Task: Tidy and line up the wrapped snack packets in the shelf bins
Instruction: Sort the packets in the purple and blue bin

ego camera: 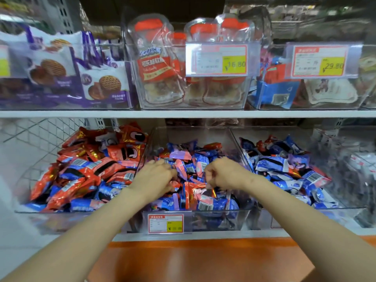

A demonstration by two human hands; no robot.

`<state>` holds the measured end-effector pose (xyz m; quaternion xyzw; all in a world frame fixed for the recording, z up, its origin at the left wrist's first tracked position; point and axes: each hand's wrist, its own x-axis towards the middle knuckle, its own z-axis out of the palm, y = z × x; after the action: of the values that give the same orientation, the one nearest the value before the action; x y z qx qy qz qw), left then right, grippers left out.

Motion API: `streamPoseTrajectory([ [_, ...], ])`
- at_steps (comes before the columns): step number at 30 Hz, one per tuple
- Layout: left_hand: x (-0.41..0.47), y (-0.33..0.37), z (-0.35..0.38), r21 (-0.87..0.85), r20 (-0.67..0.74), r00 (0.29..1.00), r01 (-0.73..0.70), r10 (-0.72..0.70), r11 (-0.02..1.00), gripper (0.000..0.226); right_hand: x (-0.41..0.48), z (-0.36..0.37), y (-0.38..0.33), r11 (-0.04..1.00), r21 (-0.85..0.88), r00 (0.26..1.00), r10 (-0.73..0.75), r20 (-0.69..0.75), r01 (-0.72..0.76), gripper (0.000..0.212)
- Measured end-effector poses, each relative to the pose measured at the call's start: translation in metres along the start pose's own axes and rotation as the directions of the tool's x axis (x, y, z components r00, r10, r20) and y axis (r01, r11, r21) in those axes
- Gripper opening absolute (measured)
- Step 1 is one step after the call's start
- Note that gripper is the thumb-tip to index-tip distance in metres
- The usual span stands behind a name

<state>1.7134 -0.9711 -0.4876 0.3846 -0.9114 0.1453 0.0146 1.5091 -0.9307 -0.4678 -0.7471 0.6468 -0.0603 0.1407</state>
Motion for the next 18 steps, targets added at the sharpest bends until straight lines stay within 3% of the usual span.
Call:
streamPoseTrajectory([
  [4,0.002,0.005,-0.003,-0.026,-0.063,0.998,0.023,-0.025,0.999,0.026,-0.008,-0.017,0.003,0.995,0.097,0.989,0.000,-0.151,0.014,0.027],
  [6,-0.001,0.003,-0.005,-0.158,-0.198,0.977,0.046,-0.078,0.986,0.021,-0.011,-0.024,0.003,0.972,0.233,0.972,0.020,-0.236,0.037,0.022],
  [10,-0.018,-0.016,-0.022,-0.432,-0.426,0.850,0.111,-0.311,0.895,0.011,-0.007,-0.031,-0.010,0.829,0.543,0.904,0.124,-0.410,0.133,0.013],
  [14,-0.042,-0.047,-0.038,-0.570,-0.504,0.691,0.184,-0.518,0.801,0.013,0.018,-0.022,-0.044,0.585,0.795,0.920,0.203,-0.336,0.162,0.022],
  [18,-0.059,-0.078,-0.035,-0.577,-0.531,0.583,0.283,-0.615,0.766,0.011,0.060,-0.008,-0.093,0.441,0.894,0.957,0.216,-0.193,0.081,0.026],
])
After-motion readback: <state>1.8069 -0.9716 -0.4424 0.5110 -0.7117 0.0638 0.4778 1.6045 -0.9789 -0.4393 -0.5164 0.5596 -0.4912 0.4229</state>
